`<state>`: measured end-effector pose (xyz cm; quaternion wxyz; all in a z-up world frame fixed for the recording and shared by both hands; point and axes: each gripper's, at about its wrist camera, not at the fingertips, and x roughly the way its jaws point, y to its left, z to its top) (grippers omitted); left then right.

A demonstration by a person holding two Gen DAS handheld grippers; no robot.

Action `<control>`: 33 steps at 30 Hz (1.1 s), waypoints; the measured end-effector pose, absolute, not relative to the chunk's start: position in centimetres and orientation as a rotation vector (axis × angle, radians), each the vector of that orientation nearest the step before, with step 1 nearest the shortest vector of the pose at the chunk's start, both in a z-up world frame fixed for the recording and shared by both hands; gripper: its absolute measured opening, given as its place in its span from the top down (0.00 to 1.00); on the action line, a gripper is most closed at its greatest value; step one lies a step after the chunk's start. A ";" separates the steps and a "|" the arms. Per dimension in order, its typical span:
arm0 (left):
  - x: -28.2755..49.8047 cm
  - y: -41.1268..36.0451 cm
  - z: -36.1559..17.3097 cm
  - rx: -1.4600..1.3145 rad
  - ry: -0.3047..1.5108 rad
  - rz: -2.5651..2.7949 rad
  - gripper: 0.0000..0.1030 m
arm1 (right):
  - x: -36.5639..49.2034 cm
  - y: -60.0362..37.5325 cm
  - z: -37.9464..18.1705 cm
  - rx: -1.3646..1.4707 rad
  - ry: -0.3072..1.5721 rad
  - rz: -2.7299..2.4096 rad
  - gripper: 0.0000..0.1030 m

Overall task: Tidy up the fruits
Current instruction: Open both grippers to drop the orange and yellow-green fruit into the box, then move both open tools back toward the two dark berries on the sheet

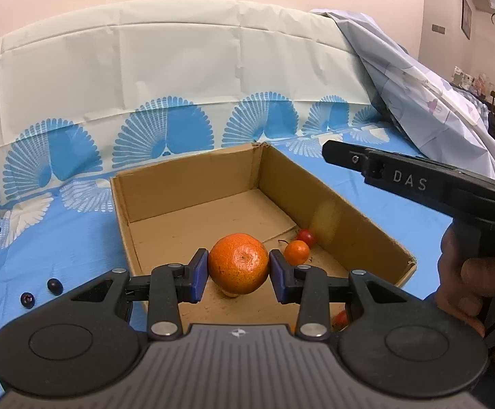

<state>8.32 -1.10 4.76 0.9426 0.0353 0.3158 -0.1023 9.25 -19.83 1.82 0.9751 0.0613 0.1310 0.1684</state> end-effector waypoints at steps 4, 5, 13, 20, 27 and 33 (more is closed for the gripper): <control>8.5 -1.1 4.6 0.073 0.649 -0.209 0.59 | 9.0 -19.2 1.7 0.088 0.262 0.356 0.70; 8.5 -1.1 4.7 0.072 0.649 -0.208 0.59 | 9.1 -19.2 1.7 0.082 0.262 0.358 0.70; 8.5 -1.1 4.8 0.068 0.647 -0.203 0.49 | 9.3 -19.2 1.7 0.094 0.274 0.342 0.45; 7.7 -0.6 4.6 0.080 0.625 -0.181 0.49 | 9.3 -18.7 1.6 0.072 0.279 0.344 0.41; 5.7 1.3 5.4 0.070 0.564 -0.183 0.65 | 9.3 -18.1 1.4 0.047 0.291 0.336 0.41; 3.1 5.0 6.1 0.048 0.500 -0.189 0.71 | 9.0 -17.6 1.5 0.020 0.302 0.316 0.42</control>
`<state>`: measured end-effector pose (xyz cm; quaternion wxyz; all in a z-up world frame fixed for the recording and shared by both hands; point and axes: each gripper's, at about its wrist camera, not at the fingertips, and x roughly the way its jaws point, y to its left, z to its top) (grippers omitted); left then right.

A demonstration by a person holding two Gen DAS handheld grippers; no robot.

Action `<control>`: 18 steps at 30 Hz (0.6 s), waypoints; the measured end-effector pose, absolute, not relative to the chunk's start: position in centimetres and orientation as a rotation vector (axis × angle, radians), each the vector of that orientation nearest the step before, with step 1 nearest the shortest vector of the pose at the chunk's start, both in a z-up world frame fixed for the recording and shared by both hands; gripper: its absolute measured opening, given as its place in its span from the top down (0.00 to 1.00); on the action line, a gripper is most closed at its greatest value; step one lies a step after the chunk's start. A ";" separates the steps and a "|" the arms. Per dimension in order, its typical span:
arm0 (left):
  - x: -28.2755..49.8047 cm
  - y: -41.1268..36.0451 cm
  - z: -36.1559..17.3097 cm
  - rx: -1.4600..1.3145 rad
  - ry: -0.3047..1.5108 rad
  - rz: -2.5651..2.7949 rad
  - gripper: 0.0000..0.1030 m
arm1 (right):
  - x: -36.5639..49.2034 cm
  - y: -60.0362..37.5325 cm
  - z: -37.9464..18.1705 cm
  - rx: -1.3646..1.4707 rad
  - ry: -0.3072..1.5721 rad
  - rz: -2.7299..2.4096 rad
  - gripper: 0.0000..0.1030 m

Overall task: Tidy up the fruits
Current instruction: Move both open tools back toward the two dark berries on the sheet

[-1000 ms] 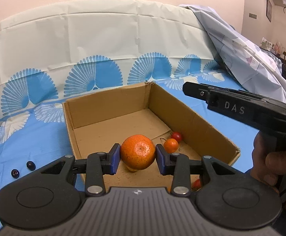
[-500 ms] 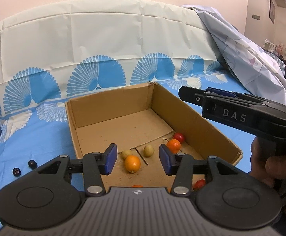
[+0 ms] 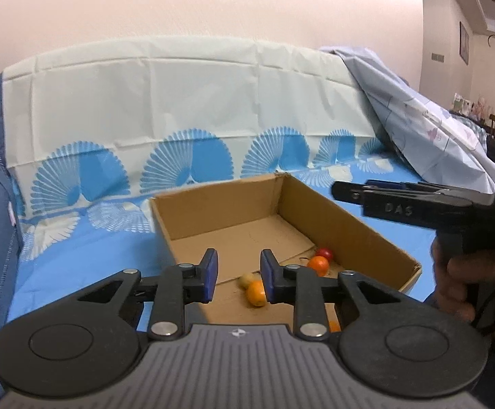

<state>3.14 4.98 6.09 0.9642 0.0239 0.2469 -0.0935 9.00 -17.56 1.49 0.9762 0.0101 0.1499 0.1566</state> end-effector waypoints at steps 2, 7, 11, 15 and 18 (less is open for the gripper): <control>2.5 6.7 5.9 0.050 0.490 -0.177 0.71 | 8.7 -17.5 1.5 0.021 0.304 0.306 0.42; 1.4 12.0 4.1 0.069 0.490 -0.124 0.71 | 7.3 -17.2 1.9 0.026 0.281 0.269 0.52; 0.4 16.1 1.9 0.061 0.521 -0.066 0.71 | 5.8 -16.7 2.4 0.067 0.252 0.224 0.66; -1.0 18.4 -0.7 0.030 0.571 -0.054 0.71 | 3.5 -16.0 3.2 0.169 0.214 0.211 0.66; -1.8 19.1 -0.2 -0.020 0.521 -0.066 0.71 | 2.2 -15.2 3.5 0.253 0.217 0.230 0.65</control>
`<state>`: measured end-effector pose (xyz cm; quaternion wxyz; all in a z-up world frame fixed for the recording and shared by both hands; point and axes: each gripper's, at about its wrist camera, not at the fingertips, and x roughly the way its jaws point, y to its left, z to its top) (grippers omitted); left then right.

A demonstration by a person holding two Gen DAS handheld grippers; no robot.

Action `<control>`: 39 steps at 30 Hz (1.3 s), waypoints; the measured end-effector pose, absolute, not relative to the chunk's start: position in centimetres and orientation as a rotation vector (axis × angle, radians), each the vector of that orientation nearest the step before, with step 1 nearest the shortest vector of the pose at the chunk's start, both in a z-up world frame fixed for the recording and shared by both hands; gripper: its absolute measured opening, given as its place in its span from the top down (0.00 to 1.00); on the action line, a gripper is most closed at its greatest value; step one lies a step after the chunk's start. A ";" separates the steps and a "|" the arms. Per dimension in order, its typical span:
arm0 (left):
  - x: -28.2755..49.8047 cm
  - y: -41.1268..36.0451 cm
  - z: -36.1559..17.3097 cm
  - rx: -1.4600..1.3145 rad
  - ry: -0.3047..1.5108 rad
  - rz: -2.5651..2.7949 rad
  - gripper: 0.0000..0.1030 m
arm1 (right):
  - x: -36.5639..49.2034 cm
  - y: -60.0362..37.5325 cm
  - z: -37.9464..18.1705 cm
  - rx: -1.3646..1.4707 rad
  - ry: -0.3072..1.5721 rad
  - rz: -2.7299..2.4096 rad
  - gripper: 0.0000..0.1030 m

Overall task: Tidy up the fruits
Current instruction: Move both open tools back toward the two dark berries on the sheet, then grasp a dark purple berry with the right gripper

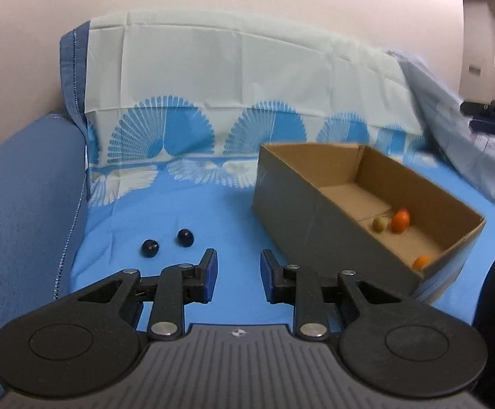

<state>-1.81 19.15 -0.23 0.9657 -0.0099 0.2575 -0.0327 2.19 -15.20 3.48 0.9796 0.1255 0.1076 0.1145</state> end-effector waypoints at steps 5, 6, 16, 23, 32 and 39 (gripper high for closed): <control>-1.0 19.2 -0.7 -0.015 0.562 -0.052 0.70 | 2.0 -12.9 2.9 0.352 0.284 0.270 0.63; -1.0 19.3 -0.7 -0.018 0.566 -0.052 0.70 | 2.1 -12.2 2.7 0.354 0.298 0.279 0.63; -1.0 20.1 -0.8 -0.066 0.565 -0.021 0.70 | 2.7 -4.9 0.4 0.344 0.429 0.395 0.63; -0.8 21.6 -0.7 -0.150 0.572 -0.009 0.70 | 2.4 0.5 -1.0 0.191 0.471 0.477 0.73; 0.0 24.0 -0.6 -0.278 0.556 0.044 0.70 | 3.1 4.9 -2.7 0.036 0.466 0.514 0.73; -0.5 26.5 -0.4 -0.372 0.501 0.239 0.70 | 4.8 10.1 -5.6 -0.116 0.466 0.570 0.73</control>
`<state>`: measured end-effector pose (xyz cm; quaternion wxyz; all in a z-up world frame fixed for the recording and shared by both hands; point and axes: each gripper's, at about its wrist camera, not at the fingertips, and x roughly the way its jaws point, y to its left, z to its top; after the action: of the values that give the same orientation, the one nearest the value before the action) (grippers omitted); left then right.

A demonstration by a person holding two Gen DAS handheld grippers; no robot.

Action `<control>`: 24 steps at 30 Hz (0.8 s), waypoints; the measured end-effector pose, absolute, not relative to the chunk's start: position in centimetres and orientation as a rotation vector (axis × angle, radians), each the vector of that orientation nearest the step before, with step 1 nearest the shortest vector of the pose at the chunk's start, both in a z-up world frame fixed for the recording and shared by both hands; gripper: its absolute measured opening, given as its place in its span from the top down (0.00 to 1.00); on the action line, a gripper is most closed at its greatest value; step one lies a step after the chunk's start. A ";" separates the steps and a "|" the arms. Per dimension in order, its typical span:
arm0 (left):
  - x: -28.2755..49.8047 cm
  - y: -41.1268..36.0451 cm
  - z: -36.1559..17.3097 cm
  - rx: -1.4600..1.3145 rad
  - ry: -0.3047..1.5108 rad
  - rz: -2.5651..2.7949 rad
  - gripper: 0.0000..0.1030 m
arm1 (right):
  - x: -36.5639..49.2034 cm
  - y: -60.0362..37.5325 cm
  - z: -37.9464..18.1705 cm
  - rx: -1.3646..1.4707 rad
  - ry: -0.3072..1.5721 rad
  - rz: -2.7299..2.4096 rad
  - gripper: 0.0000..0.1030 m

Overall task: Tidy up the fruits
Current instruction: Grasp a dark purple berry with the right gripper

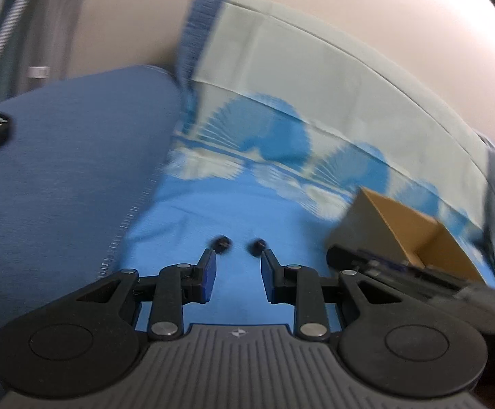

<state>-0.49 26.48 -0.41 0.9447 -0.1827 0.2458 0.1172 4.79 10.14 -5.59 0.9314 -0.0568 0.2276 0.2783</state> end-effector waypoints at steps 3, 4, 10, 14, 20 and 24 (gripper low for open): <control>-0.5 27.1 -0.3 -0.385 0.488 0.299 0.70 | 6.1 11.6 -6.7 -0.153 0.463 0.553 0.74; -0.3 27.1 -0.3 -0.382 0.488 0.312 0.70 | 6.8 12.0 -7.0 -0.157 0.465 0.545 0.74; 0.5 27.4 -0.6 -0.361 0.499 0.349 0.68 | 10.8 14.4 -9.8 -0.178 0.488 0.471 0.70; 0.3 27.6 -0.8 -0.359 0.495 0.323 0.67 | 13.5 15.8 -11.8 -0.180 0.517 0.440 0.66; 0.7 27.8 -1.4 -0.368 0.514 0.336 0.65 | 17.0 17.9 -14.6 -0.207 0.544 0.420 0.52; 0.7 27.9 -1.7 -0.365 0.510 0.340 0.62 | 18.6 18.6 -15.9 -0.212 0.570 0.416 0.52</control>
<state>0.72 27.89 -1.67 0.9371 -0.1785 0.2495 0.1665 18.57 18.60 -15.95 0.9328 -0.1038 0.2786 0.2036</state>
